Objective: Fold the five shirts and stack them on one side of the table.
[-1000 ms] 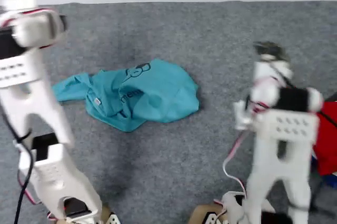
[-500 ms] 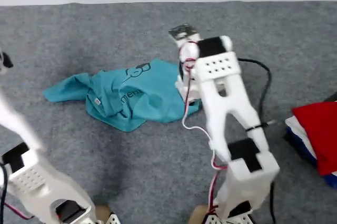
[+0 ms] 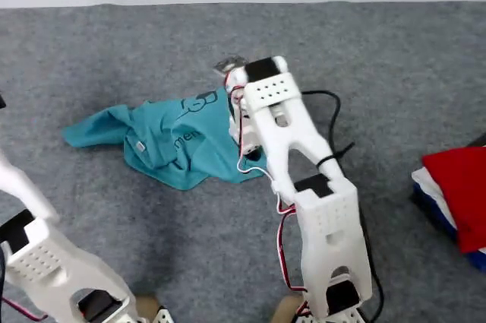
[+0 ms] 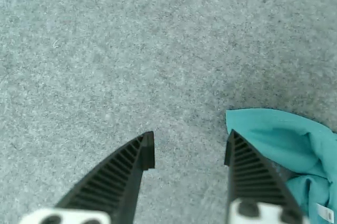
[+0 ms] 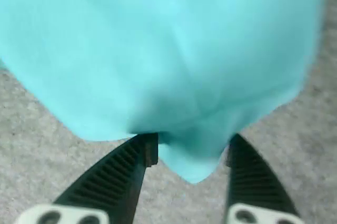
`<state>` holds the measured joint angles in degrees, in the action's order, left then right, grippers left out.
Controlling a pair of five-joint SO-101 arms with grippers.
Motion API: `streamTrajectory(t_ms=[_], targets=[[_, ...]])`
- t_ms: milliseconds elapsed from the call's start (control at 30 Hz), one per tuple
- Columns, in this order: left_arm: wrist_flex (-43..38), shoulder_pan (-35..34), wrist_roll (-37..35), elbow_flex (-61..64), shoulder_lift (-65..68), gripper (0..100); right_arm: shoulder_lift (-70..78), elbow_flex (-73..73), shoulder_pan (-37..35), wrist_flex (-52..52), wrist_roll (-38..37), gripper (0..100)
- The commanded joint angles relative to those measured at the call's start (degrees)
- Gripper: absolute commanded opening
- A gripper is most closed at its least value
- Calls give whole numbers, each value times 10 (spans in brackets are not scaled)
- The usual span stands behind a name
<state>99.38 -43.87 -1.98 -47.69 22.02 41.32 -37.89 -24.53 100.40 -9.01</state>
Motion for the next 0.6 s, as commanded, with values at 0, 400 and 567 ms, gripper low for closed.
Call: streamTrajectory(t_ms=[0,400,567], targets=[[9,0,-3,-3,-32,224,-7,-60,11,20,0,0],[11,-2,-4,-3,-37,224,-179,-120,137,-39,-175,10],[11,-27,-4,-3,-37,224,-205,-209,157,-113,-244,10]])
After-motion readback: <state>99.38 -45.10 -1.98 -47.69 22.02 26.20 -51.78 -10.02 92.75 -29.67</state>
